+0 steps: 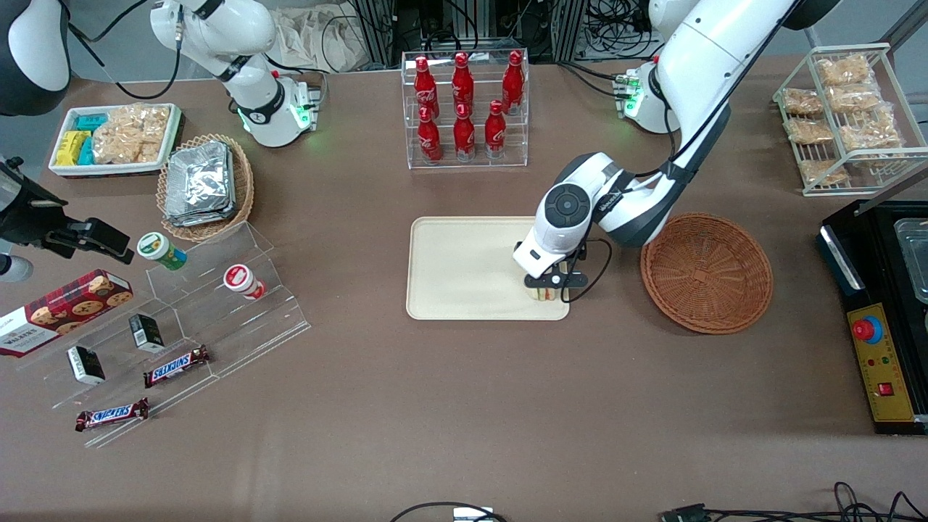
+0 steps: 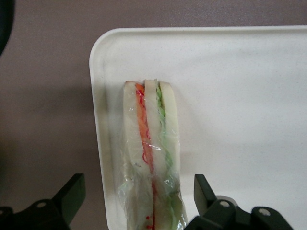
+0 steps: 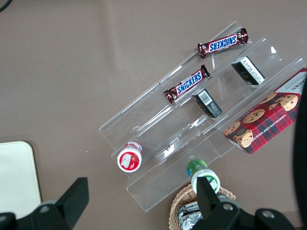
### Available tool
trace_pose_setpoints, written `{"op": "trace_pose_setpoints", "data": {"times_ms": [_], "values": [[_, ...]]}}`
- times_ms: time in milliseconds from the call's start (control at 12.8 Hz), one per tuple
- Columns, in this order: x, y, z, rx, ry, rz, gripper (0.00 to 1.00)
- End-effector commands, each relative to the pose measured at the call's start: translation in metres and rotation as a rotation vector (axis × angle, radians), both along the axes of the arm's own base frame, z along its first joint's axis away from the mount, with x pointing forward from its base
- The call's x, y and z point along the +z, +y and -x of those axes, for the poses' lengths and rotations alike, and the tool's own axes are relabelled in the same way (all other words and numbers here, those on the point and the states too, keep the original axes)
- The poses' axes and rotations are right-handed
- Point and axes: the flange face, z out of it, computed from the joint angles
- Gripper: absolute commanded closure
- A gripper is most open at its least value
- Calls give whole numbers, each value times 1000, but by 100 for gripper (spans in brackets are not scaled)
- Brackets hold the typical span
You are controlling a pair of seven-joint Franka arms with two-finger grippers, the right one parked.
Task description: Place sandwich from basket to tray
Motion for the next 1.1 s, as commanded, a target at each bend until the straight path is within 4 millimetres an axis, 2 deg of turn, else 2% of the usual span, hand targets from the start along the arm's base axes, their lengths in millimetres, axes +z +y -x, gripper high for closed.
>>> {"op": "trace_pose_setpoints", "data": {"times_ms": [0, 235, 391, 548, 783, 861, 1017], "values": [[13, -3, -8, 10, -25, -9, 0], [82, -2, -32, 51, -21, -50, 0], [140, 2, -40, 78, -27, -61, 0], [194, 29, -46, 125, -70, -69, 0], [256, 103, -50, 158, -69, -81, 0], [274, 138, -50, 167, -70, -73, 0], [296, 199, -48, 175, -69, -70, 0]]}}
